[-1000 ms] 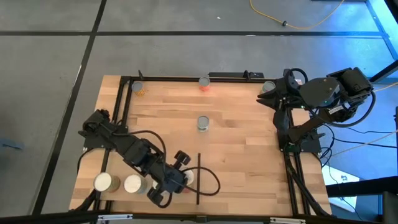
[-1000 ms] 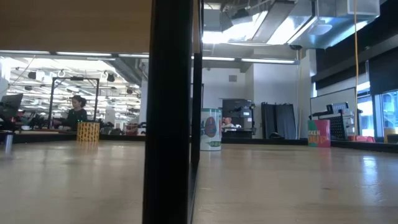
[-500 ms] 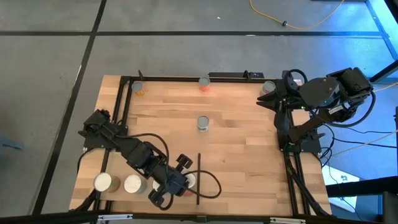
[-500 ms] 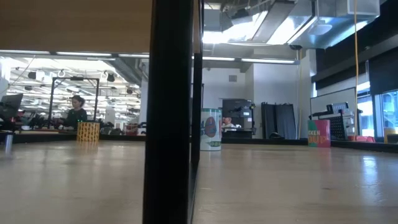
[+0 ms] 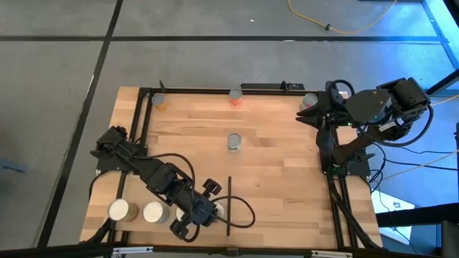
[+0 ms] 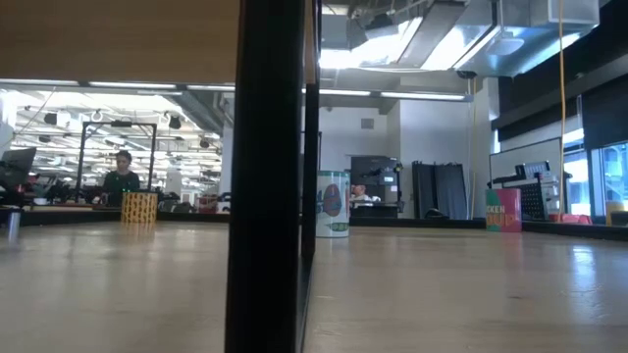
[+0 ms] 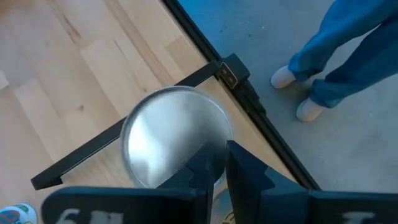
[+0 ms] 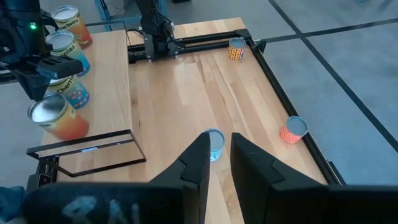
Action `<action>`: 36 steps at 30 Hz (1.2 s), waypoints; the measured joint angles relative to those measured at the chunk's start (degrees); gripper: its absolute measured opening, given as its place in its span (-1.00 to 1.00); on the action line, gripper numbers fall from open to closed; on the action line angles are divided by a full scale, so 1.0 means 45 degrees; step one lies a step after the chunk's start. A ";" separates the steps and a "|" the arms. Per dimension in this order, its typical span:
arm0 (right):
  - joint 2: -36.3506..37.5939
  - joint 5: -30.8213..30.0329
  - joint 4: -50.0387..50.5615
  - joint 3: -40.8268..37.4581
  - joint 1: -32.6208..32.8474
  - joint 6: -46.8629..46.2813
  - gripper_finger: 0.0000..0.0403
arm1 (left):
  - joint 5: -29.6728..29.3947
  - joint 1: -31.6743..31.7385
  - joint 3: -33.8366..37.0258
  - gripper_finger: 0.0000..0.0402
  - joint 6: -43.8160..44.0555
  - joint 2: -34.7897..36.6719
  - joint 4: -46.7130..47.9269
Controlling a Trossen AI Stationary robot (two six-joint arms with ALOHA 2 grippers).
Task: Pick and place cans onto a shelf
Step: Put the canned pineapple on the shelf, then put the canned mixed vegetables on the shelf
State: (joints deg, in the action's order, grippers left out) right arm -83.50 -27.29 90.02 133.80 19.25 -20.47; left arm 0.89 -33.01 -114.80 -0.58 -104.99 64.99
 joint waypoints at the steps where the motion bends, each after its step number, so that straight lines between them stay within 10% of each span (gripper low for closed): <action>1: 0.0000 0.0000 0.0000 0.0000 0.0004 0.0000 -0.68 | 0.0000 0.0000 0.0000 -0.84 0.0000 0.0000 0.0003; 20: 0.0000 -0.0010 0.0000 0.0000 0.0005 0.0323 -0.68 | -0.3252 0.0890 -0.1727 -0.84 0.0248 0.0968 0.1206; 36: -0.1148 0.1461 0.0000 0.0000 -0.0654 0.0287 -0.68 | -0.5291 0.4629 -0.1753 -0.85 0.2854 0.2514 0.5277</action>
State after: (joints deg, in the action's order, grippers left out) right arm -88.67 -20.71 90.02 133.80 16.30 -19.18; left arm -22.92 -12.19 -122.69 12.26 -93.68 88.74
